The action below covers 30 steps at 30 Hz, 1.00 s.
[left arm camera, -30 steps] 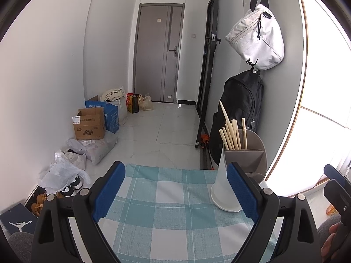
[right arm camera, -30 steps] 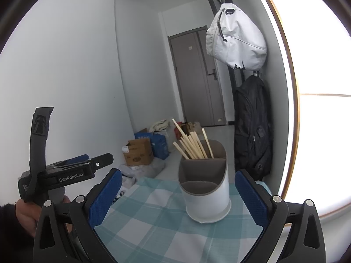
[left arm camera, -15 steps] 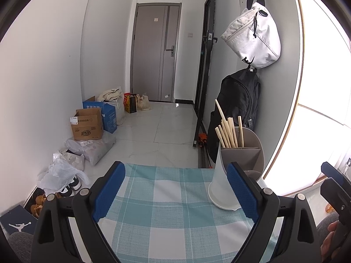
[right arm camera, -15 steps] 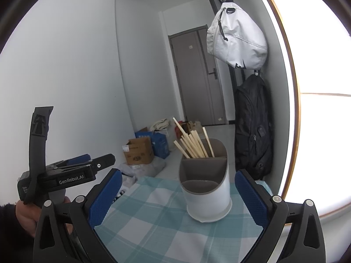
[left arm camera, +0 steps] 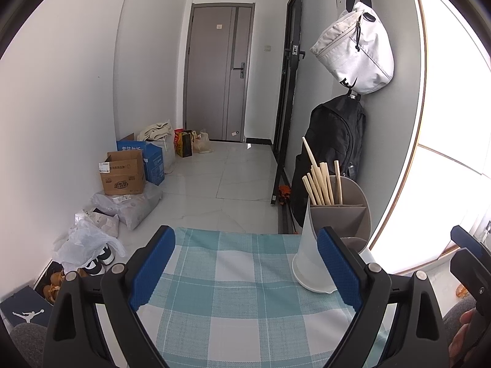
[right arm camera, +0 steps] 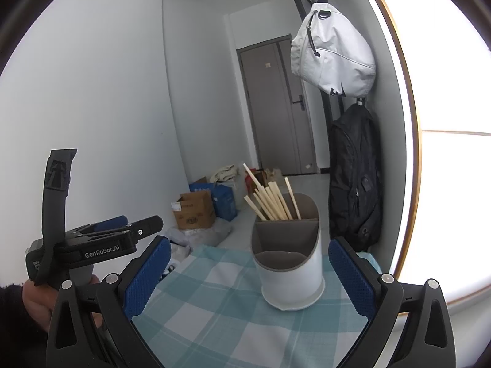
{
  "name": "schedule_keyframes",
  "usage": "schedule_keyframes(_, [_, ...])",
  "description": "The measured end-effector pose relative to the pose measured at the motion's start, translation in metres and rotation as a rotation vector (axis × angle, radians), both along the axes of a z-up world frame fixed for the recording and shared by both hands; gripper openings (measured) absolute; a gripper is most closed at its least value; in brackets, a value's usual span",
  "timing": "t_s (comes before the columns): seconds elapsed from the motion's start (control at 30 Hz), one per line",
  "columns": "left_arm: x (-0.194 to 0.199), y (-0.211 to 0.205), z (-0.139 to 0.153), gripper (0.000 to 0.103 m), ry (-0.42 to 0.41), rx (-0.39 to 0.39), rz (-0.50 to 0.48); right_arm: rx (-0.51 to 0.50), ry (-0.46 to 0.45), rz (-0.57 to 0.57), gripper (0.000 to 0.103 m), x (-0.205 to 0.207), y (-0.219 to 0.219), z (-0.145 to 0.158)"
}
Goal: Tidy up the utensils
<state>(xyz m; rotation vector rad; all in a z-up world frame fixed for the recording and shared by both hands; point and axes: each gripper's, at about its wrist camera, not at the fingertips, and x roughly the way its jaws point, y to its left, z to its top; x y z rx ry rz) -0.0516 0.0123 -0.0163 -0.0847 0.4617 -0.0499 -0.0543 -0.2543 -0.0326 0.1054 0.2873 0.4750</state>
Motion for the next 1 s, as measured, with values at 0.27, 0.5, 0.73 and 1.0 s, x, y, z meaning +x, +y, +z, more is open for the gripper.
schedule_keyframes(0.27, [0.002, 0.001, 0.000, 0.091, 0.006, -0.006, -0.001, 0.000, 0.000, 0.001, 0.103, 0.000, 0.000, 0.000])
schedule_keyframes(0.5, [0.002, 0.000, -0.002, 0.091, 0.012, -0.008, -0.005, 0.000, 0.000, 0.002, 0.103, 0.000, 0.000, 0.000])
schedule_keyframes(0.73, [0.001, 0.000, -0.003, 0.091, 0.016, -0.007, -0.004, 0.005, 0.002, 0.004, 0.103, 0.000, 0.000, 0.000])
schedule_keyframes(1.0, [0.007, -0.003, -0.010, 0.091, 0.035, 0.009, -0.019, 0.003, 0.027, 0.016, 0.103, 0.006, 0.004, -0.004])
